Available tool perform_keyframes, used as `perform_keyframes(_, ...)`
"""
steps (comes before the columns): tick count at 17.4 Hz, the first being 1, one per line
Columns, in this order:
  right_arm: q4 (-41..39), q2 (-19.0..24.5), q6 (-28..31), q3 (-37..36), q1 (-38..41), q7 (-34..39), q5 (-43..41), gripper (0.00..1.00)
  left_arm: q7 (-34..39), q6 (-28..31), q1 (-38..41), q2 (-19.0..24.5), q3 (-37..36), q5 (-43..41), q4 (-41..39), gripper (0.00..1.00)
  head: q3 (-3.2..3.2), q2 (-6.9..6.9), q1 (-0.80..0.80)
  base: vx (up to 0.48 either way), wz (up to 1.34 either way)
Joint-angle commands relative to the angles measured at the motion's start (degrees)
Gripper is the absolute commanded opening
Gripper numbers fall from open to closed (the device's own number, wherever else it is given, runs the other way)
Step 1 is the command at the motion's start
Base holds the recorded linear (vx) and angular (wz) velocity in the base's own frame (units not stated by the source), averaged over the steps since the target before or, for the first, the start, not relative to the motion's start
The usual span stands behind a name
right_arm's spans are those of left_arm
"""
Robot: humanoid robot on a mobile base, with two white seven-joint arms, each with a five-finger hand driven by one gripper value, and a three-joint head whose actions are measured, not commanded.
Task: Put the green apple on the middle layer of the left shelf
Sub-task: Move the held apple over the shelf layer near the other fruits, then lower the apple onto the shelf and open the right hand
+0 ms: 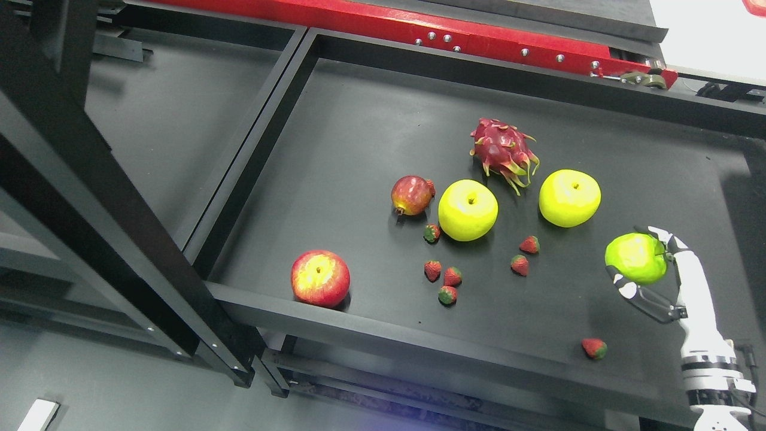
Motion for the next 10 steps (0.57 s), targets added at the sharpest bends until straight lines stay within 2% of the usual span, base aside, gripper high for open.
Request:
perform_keyframes(1,0.38,-0.64,0.11,-0.19,-0.44,0.02,0.01,0.0,-0.03,-0.01,-1.22,1.0,0.0,-0.03,0.0,1.0,0.0,0.0,0.0,0.058,-0.04)
perform_keyframes(3,0.47,-0.55,0.28,-0.1,-0.53,0.02,-0.08,0.01,-0.03,-0.01,-1.22,1.0,0.0,0.06,0.0,1.0,0.0,0.0,0.0,0.046,-0.05)
perform_keyframes(4,0.47,0.15,0.46,-0.18,-0.53,0.1,-0.25,0.1,-0.03,-0.01,-1.22,1.0,0.0,-0.03,0.0,1.0,0.0,0.0,0.0,0.021,-0.03)
perform_keyframes(5,0.47,0.33,1.07,-0.19,-0.44,0.19,-0.77,0.34,-0.03,-0.01,-1.22,1.0,0.0,0.06,0.0,1.0,0.0,0.0,0.0,0.021,-0.03)
perform_keyframes(6,0.47,0.33,2.55,-0.1,-0.44,0.19,-0.95,0.86,-0.03,-0.01,-1.22,1.0,0.0,-0.03,0.0,1.0,0.0,0.0,0.0,0.0,0.0)
perform_keyframes(8,0.47,0.15,3.27,-0.01,-0.35,0.28,-1.13,0.93,-0.03,-0.01,-1.22,1.0,0.0,-0.03,0.0,1.0,0.0,0.0,0.0,0.0,0.0)
perform_keyframes(9,0.47,0.15,3.27,0.16,-0.53,0.28,-1.13,1.0,-0.03,-0.01,-1.22,1.0,0.0,-0.03,0.0,1.0,0.0,0.0,0.0,0.0,0.0)
perform_keyframes(10,0.47,0.33,3.27,0.25,-0.7,0.28,-1.13,1.0,-0.03,-0.01,-1.22,1.0,0.0,-0.03,0.0,1.0,0.0,0.0,0.0,0.0,0.0)
